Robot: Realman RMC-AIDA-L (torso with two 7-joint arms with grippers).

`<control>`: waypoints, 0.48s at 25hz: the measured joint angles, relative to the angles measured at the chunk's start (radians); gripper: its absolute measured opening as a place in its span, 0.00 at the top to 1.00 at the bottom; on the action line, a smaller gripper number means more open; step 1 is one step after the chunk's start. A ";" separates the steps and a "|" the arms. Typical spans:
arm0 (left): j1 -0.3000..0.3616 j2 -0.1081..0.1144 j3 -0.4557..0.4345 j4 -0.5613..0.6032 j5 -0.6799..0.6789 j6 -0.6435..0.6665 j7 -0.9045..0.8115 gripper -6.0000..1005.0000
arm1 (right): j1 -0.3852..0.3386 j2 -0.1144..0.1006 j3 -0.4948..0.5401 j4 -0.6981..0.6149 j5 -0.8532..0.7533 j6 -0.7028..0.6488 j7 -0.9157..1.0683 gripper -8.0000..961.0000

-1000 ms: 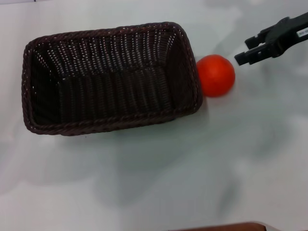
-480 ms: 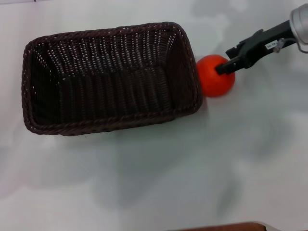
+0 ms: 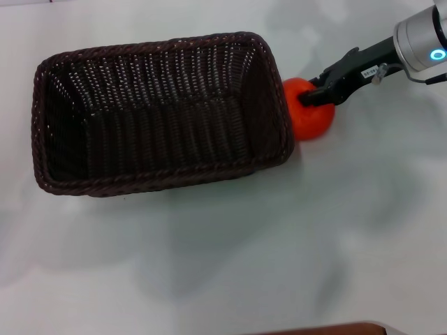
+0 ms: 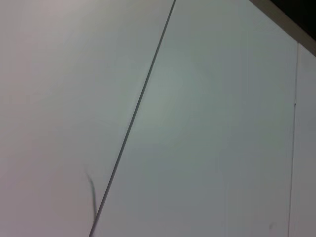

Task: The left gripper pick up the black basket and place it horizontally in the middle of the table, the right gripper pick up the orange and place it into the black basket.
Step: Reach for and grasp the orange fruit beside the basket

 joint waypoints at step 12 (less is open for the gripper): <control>-0.006 0.002 0.000 -0.016 -0.004 -0.014 -0.011 0.47 | -0.003 -0.002 0.006 0.002 0.000 -0.009 -0.015 0.79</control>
